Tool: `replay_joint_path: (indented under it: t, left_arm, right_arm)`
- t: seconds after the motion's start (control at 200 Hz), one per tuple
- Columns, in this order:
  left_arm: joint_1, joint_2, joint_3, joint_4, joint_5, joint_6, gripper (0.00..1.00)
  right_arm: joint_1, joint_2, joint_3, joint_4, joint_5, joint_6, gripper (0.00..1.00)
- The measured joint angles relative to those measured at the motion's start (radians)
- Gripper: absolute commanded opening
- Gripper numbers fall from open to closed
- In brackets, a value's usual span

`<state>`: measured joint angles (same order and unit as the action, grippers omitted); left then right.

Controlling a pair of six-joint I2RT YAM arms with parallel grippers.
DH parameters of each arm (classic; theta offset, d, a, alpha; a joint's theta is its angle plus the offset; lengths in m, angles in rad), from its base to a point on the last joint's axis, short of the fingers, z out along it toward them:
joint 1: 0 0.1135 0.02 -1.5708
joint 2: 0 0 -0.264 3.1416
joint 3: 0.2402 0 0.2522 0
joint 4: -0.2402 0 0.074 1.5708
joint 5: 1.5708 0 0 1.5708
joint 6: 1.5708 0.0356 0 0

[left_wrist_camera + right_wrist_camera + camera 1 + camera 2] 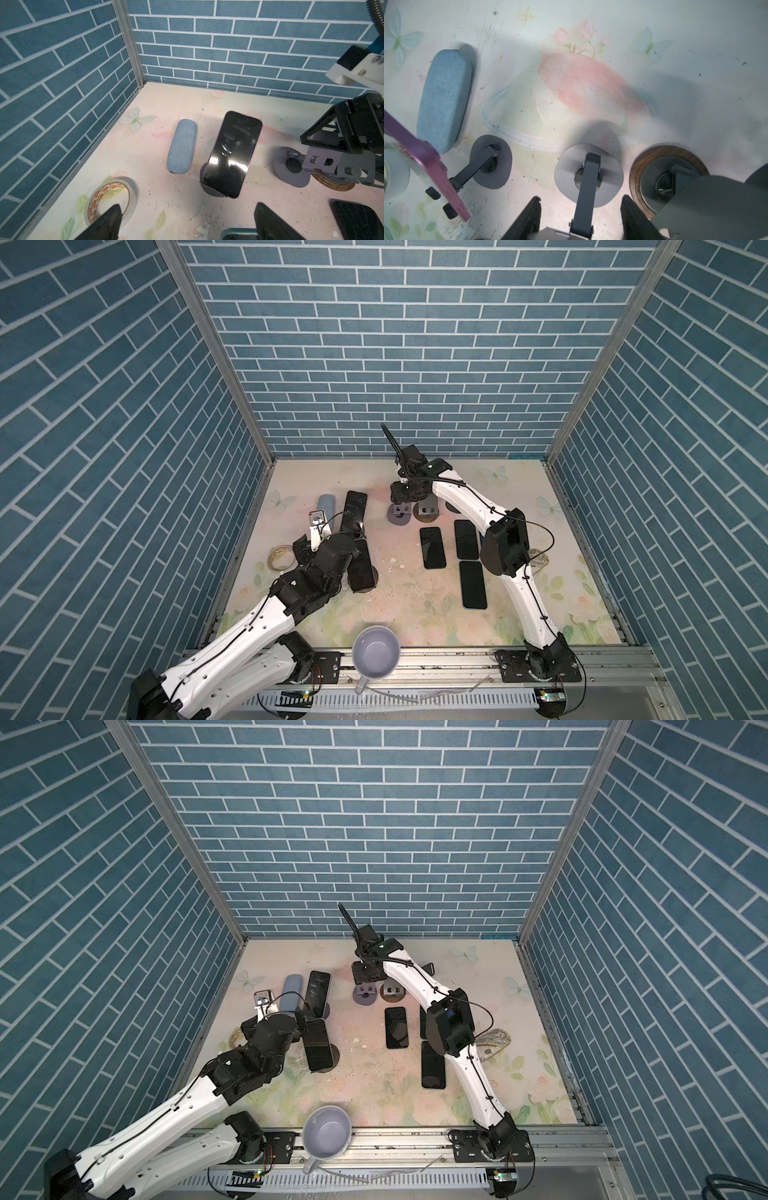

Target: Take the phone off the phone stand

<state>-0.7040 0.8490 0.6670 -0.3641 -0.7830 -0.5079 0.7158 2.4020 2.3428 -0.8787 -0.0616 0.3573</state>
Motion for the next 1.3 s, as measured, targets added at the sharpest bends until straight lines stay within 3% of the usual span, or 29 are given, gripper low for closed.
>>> replay_joint_path:
  t: [0.47, 0.925, 1.3]
  left_arm:
    - [0.038, 0.072, 0.007, 0.046, 0.076, 0.005, 1.0]
    - [0.052, 0.134, 0.105, 0.021, 0.128, 0.011, 1.0]
    - [0.052, 0.144, 0.134, -0.044, 0.156, -0.007, 1.0]
  right_arm:
    - [-0.008, 0.042, 0.01, 0.002, -0.035, 0.0, 0.54]
    - [-0.008, 0.048, 0.018, 0.005, -0.039, -0.025, 0.77]
    - [-0.008, 0.004, -0.012, 0.031, -0.026, -0.045, 0.82]
